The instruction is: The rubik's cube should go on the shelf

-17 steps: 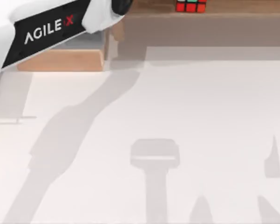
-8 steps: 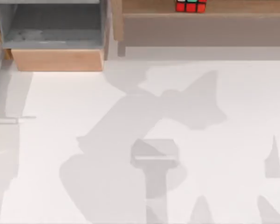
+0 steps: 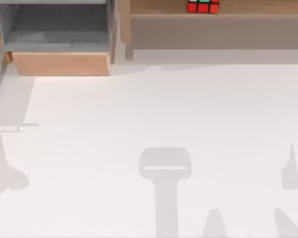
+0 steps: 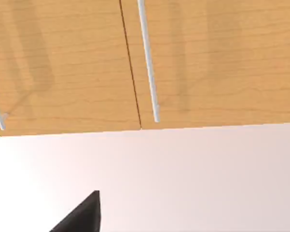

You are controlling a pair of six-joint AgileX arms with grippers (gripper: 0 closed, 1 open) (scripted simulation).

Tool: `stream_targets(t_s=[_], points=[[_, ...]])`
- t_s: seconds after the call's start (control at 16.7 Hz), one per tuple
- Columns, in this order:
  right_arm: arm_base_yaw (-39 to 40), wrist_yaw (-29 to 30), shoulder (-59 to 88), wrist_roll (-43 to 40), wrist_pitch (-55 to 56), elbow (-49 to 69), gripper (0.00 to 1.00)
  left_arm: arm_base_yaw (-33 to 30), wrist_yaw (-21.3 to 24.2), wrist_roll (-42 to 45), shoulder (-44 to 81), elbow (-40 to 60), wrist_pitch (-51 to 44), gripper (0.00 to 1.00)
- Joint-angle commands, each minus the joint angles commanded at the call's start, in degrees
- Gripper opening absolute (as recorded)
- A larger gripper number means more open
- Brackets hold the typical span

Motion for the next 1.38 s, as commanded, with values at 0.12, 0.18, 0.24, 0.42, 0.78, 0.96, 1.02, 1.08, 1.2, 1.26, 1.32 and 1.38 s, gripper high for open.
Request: stream_targets(t_s=[0.12, 0.18, 0.24, 0.42, 0.78, 0.96, 1.02, 1.08, 1.2, 1.26, 1.32, 1.38], points=[[0.0, 0.0, 0.0, 0.0, 0.0, 0.0, 1.00, 1.5, 3.0, 0.1, 2.8, -4.8, 2.5, 1.00], [0.0, 0.0, 0.0, 0.0, 0.0, 0.0, 1.00, 1.4, 4.0, -0.1, 4.2, -6.4, 3.2, 1.00], [0.0, 0.0, 0.0, 0.0, 0.0, 0.0, 1.00, 0.9, 4.8, -0.3, 5.4, -7.5, 3.7, 1.00], [0.0, 0.0, 0.0, 0.0, 0.0, 0.0, 1.00, 0.1, 5.6, -0.5, 6.6, -8.6, 4.1, 1.00], [0.0, 0.0, 0.0, 0.0, 0.0, 0.0, 1.00, -0.6, 4.9, -0.6, 6.9, -7.6, 3.4, 1.00], [0.0, 0.0, 0.0, 0.0, 0.0, 0.0, 1.00, -2.8, 2.7, -0.6, 8.0, -4.8, 1.9, 1.00], [0.0, 0.0, 0.0, 0.0, 0.0, 0.0, 1.00, -3.3, 2.3, -0.6, 8.3, -4.2, 1.5, 1.00], [0.0, 0.0, 0.0, 0.0, 0.0, 0.0, 1.00, -3.4, 2.2, -0.6, 8.3, -4.1, 1.4, 1.00], [0.0, 0.0, 0.0, 0.0, 0.0, 0.0, 1.00, -3.4, 2.2, -0.6, 8.3, -4.1, 1.4, 1.00], [0.0, 0.0, 0.0, 0.0, 0.0, 0.0, 1.00, -3.4, 2.2, -0.6, 8.3, -4.1, 1.4, 1.00], [0.0, 0.0, 0.0, 0.0, 0.0, 0.0, 1.00, -3.4, 2.2, -0.6, 8.3, -4.1, 1.4, 0.92], [0.0, 0.0, 0.0, 0.0, 0.0, 0.0, 1.00, -3.4, 2.2, -0.6, 8.3, -4.1, 1.4, 0.85]])
